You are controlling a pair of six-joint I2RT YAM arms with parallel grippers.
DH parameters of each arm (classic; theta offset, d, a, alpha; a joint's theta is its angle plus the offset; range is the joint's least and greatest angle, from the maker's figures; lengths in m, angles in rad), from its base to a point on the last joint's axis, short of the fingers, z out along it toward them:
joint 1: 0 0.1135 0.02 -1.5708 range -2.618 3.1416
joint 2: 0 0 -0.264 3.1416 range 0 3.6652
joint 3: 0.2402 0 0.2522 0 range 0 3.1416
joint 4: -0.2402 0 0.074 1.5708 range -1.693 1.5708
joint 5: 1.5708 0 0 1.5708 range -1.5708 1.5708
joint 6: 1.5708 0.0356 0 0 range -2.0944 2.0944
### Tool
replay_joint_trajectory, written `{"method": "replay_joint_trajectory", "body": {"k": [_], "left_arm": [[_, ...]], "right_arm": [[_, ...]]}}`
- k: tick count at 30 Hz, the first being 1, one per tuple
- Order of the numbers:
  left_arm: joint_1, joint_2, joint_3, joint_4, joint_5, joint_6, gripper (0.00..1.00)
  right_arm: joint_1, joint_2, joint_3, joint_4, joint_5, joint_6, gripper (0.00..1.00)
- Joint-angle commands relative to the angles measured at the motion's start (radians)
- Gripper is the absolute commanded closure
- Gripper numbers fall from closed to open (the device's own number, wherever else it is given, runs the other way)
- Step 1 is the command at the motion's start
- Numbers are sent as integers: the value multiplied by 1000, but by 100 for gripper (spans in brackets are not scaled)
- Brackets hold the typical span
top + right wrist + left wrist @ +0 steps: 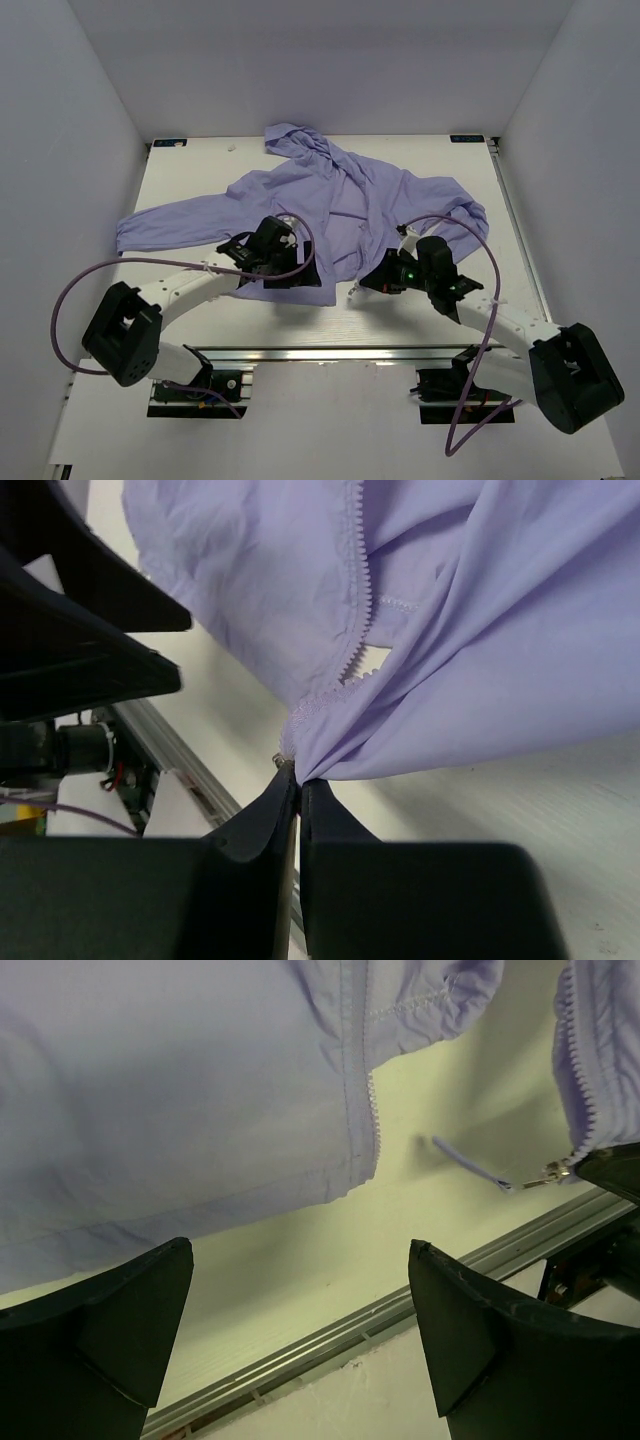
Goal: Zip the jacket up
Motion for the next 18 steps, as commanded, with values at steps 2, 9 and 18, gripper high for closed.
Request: {"method": "replay_joint_trajectory", "body": {"k": [2, 9, 18], "left_arm": [[-42, 71, 60, -2, -10, -14, 2], [-145, 212, 168, -42, -105, -43, 5], [-237, 393, 310, -203, -294, -84, 18]], "right_arm": [[-58, -28, -34, 56, -135, -12, 100], [-110, -73, -54, -35, -94, -26, 100], [-121, -102, -57, -98, -18, -57, 100]]}}
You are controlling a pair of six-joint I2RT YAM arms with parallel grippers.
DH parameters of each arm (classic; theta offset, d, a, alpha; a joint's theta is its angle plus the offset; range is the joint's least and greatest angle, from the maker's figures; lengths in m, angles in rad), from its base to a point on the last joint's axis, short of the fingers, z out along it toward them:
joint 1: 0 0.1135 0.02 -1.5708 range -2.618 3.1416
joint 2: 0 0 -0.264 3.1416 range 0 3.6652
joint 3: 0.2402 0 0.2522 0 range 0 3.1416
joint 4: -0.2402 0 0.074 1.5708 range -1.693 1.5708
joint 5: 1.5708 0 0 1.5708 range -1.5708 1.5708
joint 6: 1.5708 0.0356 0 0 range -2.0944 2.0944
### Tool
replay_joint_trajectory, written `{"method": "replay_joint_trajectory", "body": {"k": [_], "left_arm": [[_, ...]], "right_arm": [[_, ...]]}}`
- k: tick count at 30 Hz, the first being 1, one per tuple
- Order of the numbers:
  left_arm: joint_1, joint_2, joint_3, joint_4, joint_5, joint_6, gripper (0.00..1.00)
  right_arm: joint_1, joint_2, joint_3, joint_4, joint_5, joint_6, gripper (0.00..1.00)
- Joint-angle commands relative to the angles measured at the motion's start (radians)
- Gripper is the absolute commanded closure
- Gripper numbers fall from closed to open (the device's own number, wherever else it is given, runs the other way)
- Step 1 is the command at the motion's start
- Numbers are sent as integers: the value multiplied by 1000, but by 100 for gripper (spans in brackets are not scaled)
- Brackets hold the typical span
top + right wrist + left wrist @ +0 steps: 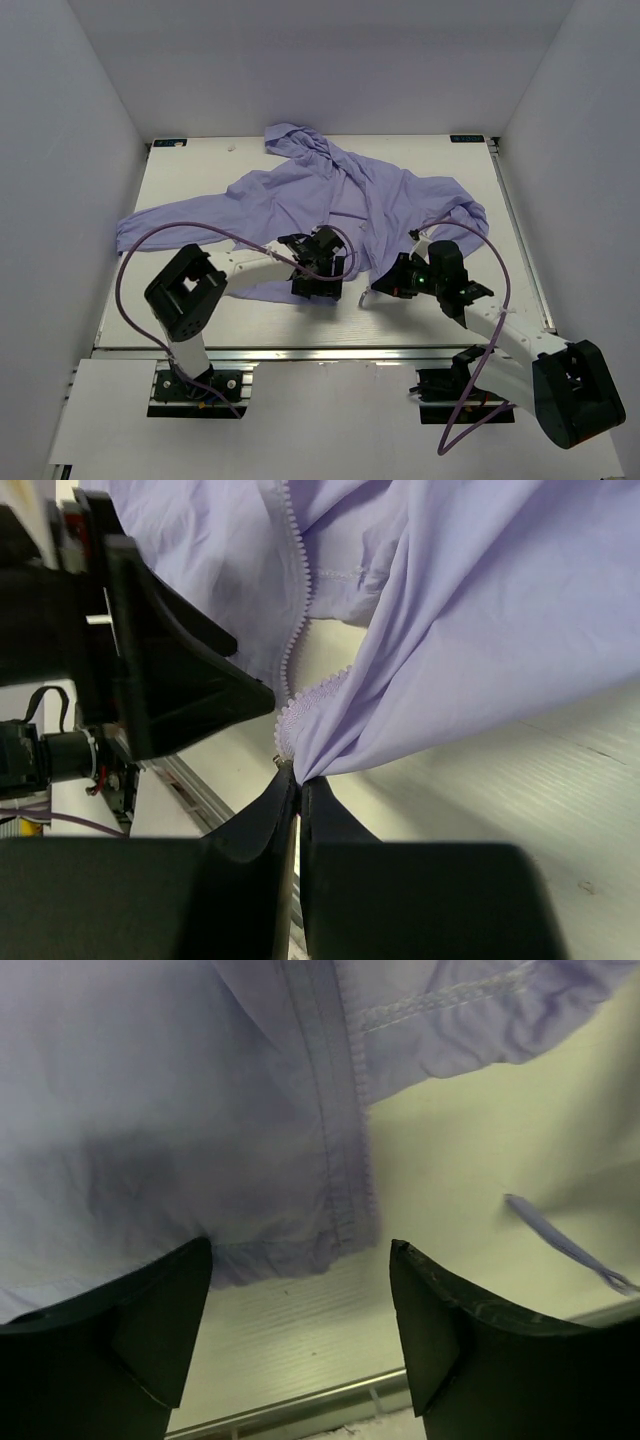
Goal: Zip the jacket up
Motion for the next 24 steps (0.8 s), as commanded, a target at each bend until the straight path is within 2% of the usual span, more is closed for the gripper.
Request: {"method": "replay_joint_trajectory", "body": {"k": [1, 6, 16, 24], "left_arm": [[-22, 36, 62, -106, -103, -36, 19], [-30, 28, 46, -88, -101, -45, 24], [-30, 3, 48, -88, -138, -65, 25], [-30, 8, 10, -31, -106, -67, 36]], "right_arm": [[-9, -25, -3, -12, 26, -31, 100], [-9, -24, -12, -8, 37, -34, 100], [-11, -22, -11, -20, 51, -42, 100], [-11, -18, -7, -26, 58, -45, 100]]}}
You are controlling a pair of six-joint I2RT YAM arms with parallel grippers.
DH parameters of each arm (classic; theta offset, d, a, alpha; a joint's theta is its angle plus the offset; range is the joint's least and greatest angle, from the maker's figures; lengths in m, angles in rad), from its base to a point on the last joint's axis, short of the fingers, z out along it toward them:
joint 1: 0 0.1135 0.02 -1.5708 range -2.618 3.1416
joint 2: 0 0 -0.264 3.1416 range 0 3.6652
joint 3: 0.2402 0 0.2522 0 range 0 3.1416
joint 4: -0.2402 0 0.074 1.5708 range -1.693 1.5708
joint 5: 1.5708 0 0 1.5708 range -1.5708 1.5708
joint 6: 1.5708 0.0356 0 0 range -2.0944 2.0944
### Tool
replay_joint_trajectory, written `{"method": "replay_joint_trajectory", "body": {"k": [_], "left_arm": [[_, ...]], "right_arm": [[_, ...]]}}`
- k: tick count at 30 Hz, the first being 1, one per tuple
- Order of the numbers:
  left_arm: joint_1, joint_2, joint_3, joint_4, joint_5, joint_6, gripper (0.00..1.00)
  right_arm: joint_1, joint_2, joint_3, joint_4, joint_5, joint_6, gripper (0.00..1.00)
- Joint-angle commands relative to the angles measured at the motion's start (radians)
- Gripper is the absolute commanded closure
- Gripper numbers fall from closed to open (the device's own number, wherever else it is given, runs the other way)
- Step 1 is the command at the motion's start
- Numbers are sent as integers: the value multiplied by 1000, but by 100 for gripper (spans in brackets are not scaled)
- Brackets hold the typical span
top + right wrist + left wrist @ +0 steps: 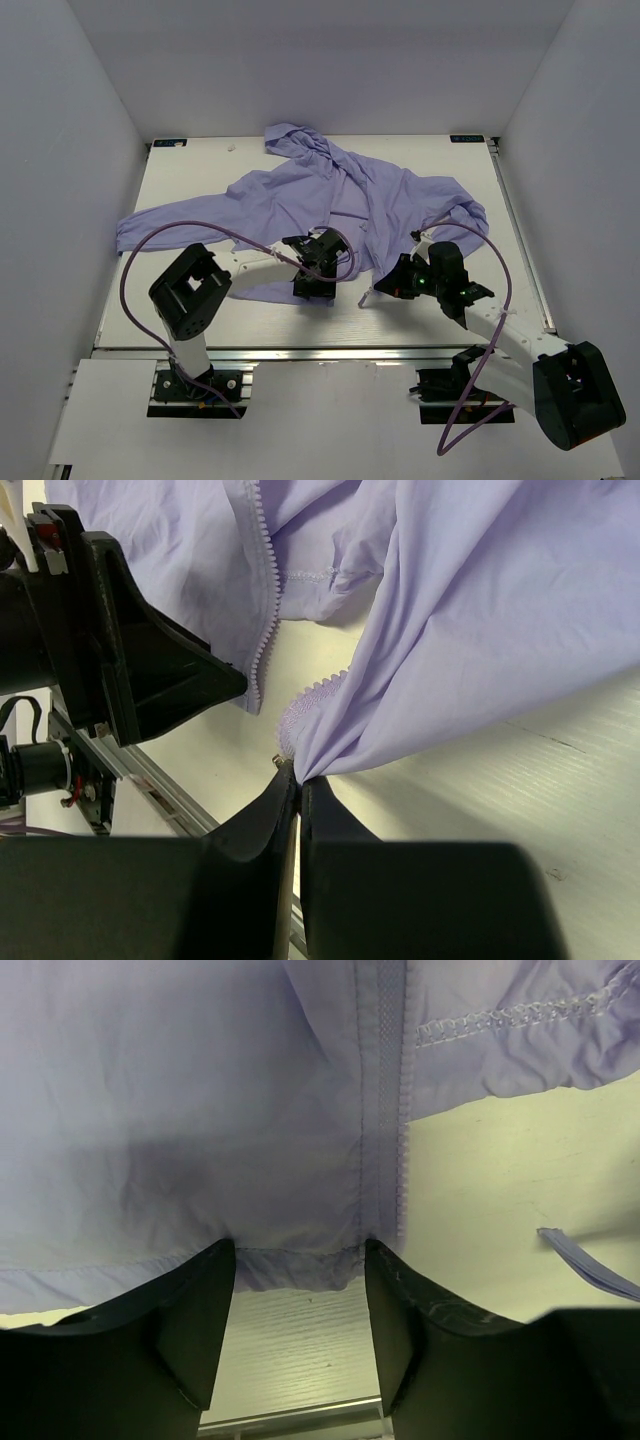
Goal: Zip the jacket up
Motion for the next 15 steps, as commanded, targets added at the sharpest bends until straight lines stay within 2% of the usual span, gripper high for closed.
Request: {"method": "replay_joint_trajectory", "body": {"k": [1, 10, 15], "left_arm": [[-3, -47, -36, 53, 6, -5, 37], [-3, 2, -18, 18, -37, -10, 29], [-4, 62, 18, -28, -78, -31, 38]], "right_arm": [[-5, -7, 0, -5, 11, -19, 100], [-5, -7, -3, -25, 25, -22, 100], [-5, -17, -4, -43, 49, -26, 100]]}}
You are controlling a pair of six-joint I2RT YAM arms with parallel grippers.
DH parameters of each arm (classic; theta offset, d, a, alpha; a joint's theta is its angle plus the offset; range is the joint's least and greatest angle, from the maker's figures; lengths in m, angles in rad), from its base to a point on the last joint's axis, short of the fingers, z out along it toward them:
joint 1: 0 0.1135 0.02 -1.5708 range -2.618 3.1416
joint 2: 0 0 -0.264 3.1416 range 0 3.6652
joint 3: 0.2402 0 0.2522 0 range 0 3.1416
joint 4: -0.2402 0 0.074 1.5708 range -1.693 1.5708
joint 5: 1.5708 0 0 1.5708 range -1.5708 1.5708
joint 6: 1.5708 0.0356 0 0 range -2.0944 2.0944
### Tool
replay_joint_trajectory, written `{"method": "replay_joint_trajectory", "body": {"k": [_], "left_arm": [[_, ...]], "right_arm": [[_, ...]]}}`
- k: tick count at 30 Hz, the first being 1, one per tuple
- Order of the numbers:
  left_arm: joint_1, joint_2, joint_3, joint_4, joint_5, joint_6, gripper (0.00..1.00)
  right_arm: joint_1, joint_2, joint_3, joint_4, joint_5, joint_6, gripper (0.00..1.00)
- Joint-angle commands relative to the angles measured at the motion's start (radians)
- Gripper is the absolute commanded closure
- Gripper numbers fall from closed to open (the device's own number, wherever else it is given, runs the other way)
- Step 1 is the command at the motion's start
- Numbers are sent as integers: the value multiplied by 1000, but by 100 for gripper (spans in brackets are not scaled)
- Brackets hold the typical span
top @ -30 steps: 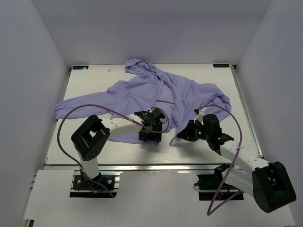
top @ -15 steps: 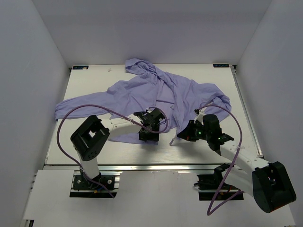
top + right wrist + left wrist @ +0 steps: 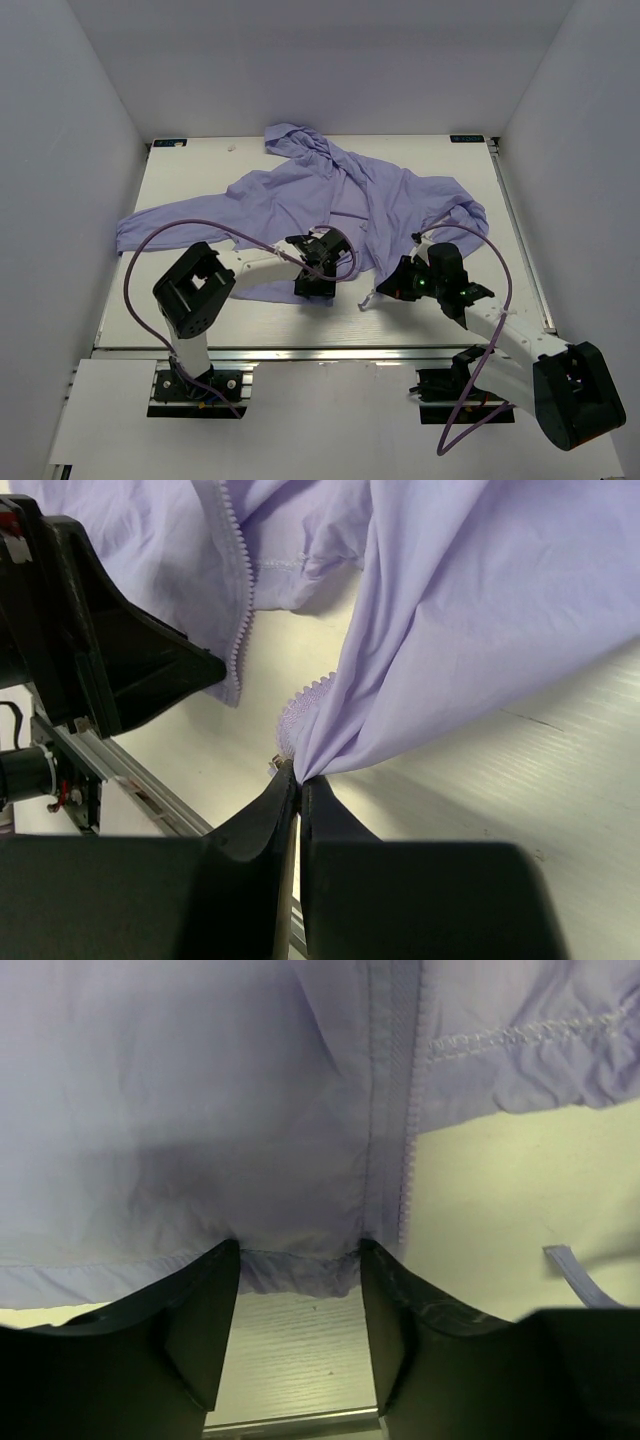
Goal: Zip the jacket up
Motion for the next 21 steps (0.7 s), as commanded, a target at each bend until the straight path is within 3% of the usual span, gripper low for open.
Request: {"method": "replay_joint_trajectory", "body": {"k": [1, 5, 12, 14, 15, 18, 19, 21], "left_arm": [[-4, 55, 15, -30, -51, -21, 40], [-6, 84, 26, -35, -56, -27, 48], [-15, 129, 34, -38, -59, -27, 45], [-16, 142, 34, -40, -49, -27, 49], [-20, 144, 34, -34, -42, -21, 53], [-20, 141, 19, 3, 3, -9, 79], [-20, 138, 15, 9, 9, -10, 100], [-20, 121, 17, 32, 26, 2, 100]], "right_arm": [[-5, -23, -6, -17, 31, -24, 100], [-5, -36, -3, -32, 57, -32, 100], [-6, -46, -4, -52, 81, -39, 100], [-5, -47, -4, -52, 85, -39, 100], [-5, -47, -4, -50, 86, -41, 100], [-5, -42, -4, -34, 74, -41, 100], [-5, -42, -4, -26, 62, -50, 100], [-6, -42, -6, 11, 22, -58, 100]]}}
